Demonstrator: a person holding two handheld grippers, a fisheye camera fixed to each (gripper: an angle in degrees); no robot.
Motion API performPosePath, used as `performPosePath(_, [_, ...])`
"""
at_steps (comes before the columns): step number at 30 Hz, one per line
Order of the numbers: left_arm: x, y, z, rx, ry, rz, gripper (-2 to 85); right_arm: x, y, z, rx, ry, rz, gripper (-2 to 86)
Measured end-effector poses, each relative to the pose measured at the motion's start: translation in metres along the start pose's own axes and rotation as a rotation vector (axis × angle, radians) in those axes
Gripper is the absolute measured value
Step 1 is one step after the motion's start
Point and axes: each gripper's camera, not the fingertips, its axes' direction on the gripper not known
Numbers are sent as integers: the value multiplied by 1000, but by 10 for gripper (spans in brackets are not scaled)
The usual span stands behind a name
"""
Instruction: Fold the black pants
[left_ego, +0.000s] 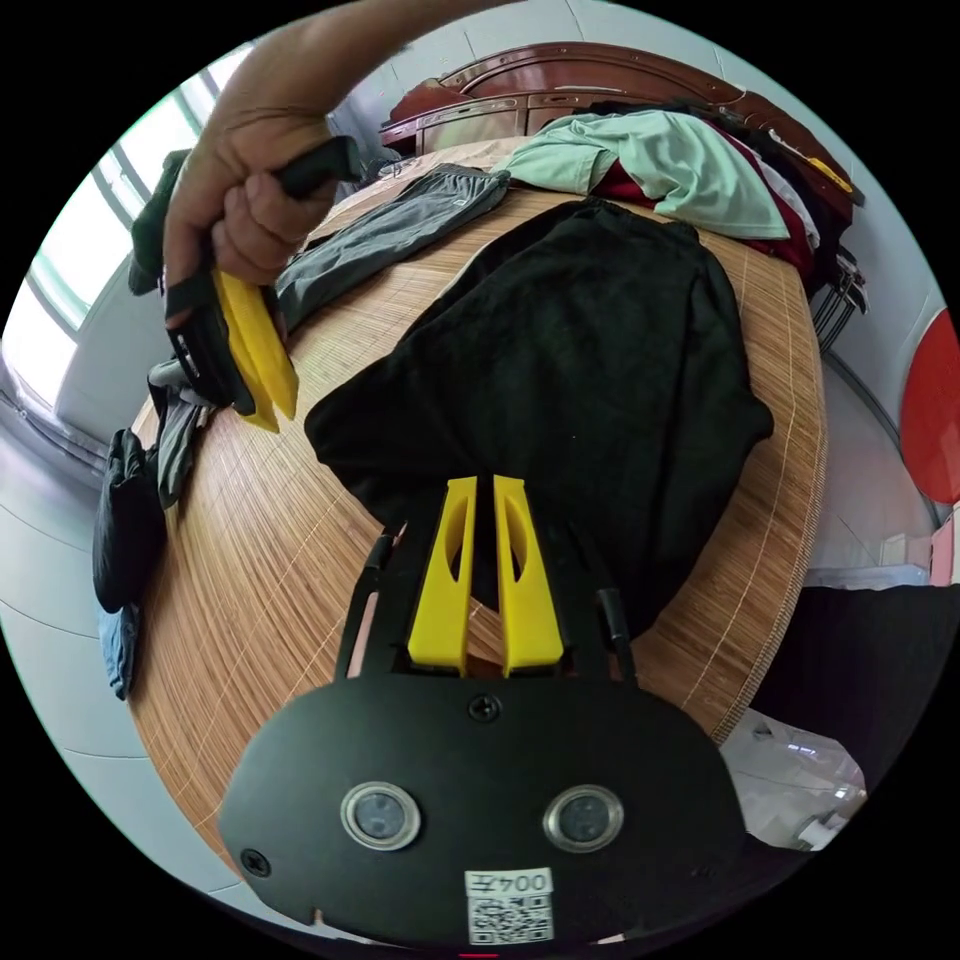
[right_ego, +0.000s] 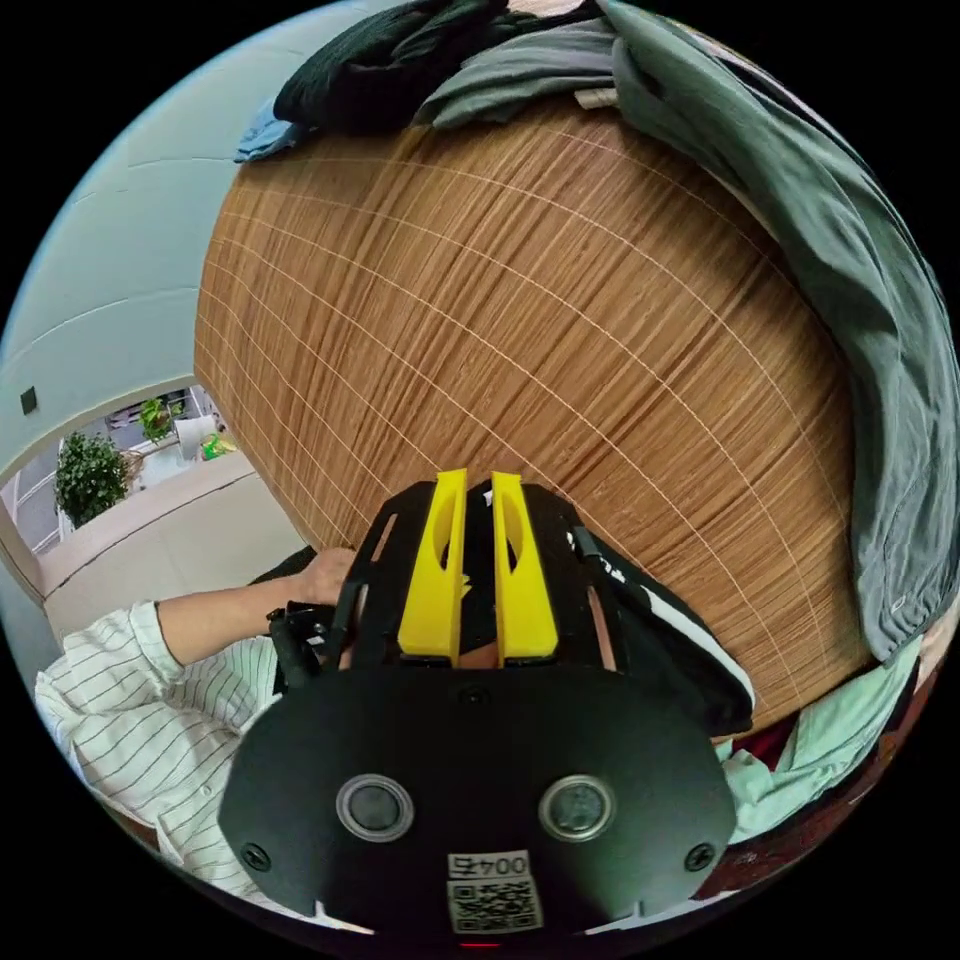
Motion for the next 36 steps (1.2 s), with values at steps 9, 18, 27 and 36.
performPosePath(9, [-8,3,-1,-3,14,-28,35,-37,-32,39,-290,276,-60,23])
performPosePath(18, [-23,10,-4,8,48,-75,32,63,37,-3,193,-316,375,-5])
performPosePath(27, [-81,10,-31,97,134,-285,27,13,164,-60,512,-223,213,-1])
performPosePath(36, [-132,-30,8,-18,113,-285,61,5,314,-38,693,33,456,84])
